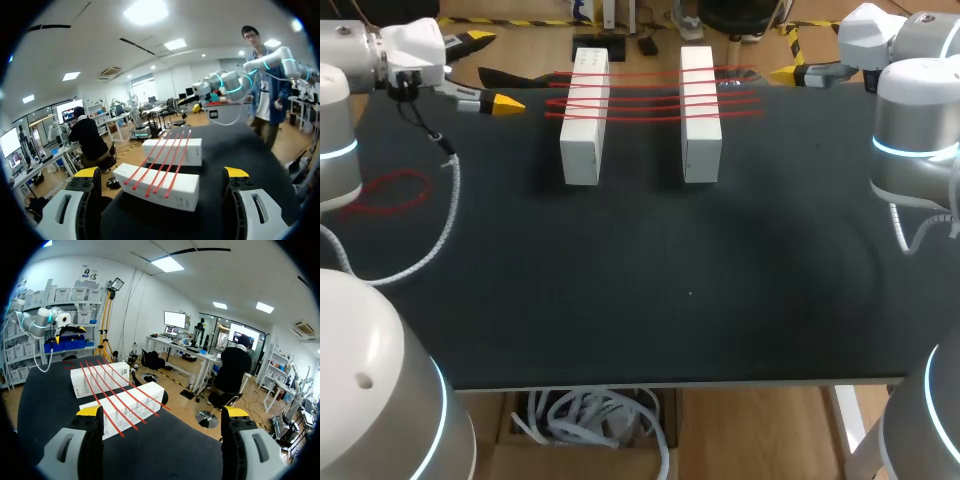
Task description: Grab the tape and strap the tape.
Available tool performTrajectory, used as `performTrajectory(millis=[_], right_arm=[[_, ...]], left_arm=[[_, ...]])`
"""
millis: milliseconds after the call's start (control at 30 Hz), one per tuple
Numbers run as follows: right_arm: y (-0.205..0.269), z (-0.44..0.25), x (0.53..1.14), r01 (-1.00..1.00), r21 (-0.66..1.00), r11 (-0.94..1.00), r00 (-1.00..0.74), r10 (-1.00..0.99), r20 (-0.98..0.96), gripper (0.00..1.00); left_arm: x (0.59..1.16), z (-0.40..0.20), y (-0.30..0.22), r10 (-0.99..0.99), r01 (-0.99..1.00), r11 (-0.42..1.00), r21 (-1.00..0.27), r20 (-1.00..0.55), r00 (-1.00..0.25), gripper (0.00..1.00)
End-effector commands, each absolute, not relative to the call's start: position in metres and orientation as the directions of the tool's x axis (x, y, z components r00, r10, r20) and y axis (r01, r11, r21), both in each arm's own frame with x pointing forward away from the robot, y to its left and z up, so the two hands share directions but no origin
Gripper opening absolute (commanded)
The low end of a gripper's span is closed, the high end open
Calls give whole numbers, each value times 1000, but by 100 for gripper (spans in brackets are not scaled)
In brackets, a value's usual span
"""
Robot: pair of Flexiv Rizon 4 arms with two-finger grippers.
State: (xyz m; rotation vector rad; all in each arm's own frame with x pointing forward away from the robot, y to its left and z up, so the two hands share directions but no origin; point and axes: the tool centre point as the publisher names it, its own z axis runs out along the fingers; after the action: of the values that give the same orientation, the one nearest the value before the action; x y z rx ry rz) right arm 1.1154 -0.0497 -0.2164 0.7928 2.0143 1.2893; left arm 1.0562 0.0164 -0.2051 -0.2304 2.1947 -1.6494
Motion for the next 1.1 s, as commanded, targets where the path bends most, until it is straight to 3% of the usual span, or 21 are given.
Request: performTrajectory(millis=[33,667,700,767,933,1100], right_arm=[[-50,-216,1115,157,925,345,-633,754,-174,100],[-50,-216,1115,157,925,345,-633,754,-174,100],[-50,-216,1115,157,925,345,-633,754,-174,100],[-50,-216,1115,157,925,345,-633,754,-174,100],[-50,-216,1115,157,925,345,-633,754,-174,100],[-50,-216,1115,157,925,345,-633,754,-174,100]], left_arm=[[1061,-206,18,-314,99,292,-951,-193,-929,100],[1076,-260,3,-67,183,273,-944,-208,-976,100],[1076,-262,3,-65,182,272,-945,-207,-976,90],[1076,-267,3,-59,177,269,-947,-199,-978,83],[1078,-276,3,-51,165,262,-951,-184,-982,45],[1082,-284,2,-40,160,252,-955,-175,-984,44]])
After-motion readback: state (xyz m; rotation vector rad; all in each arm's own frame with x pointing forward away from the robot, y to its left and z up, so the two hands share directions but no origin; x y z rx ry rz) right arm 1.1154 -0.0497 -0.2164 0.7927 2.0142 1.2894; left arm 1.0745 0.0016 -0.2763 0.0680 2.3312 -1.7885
